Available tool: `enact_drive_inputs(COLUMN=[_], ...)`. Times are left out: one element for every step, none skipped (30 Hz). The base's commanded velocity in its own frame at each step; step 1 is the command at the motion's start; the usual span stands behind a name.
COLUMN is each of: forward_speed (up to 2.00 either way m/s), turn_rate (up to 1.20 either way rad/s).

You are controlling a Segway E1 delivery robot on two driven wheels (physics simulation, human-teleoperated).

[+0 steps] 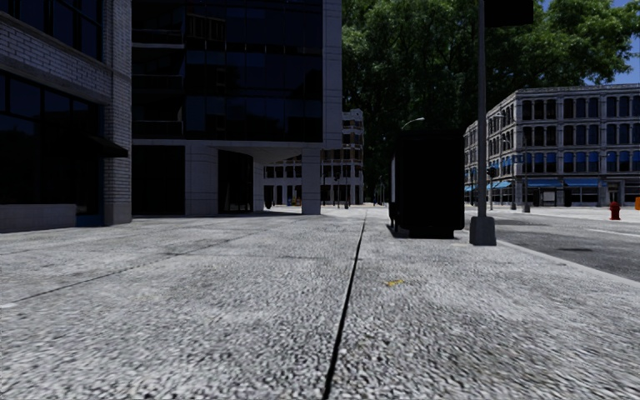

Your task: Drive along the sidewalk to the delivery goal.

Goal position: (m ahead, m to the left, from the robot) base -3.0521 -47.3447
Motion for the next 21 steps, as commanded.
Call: enact_drive_inputs(forward_speed=[2.00,2.00,2.00,2.00,2.00,2.00,2.00,2.00,2.00,2.00,2.00,2.00,2.00,2.00,2.00,2.00,2.00,2.00,2.00,2.00,2.00], turn_rate=[0.00,0.00,0.00,0.00,0.00,0.00,0.00,0.00,0.00,0.00,0.00,0.00,0.00,0.00,0.00,0.00,0.00,0.00,0.00,0.00,0.00])
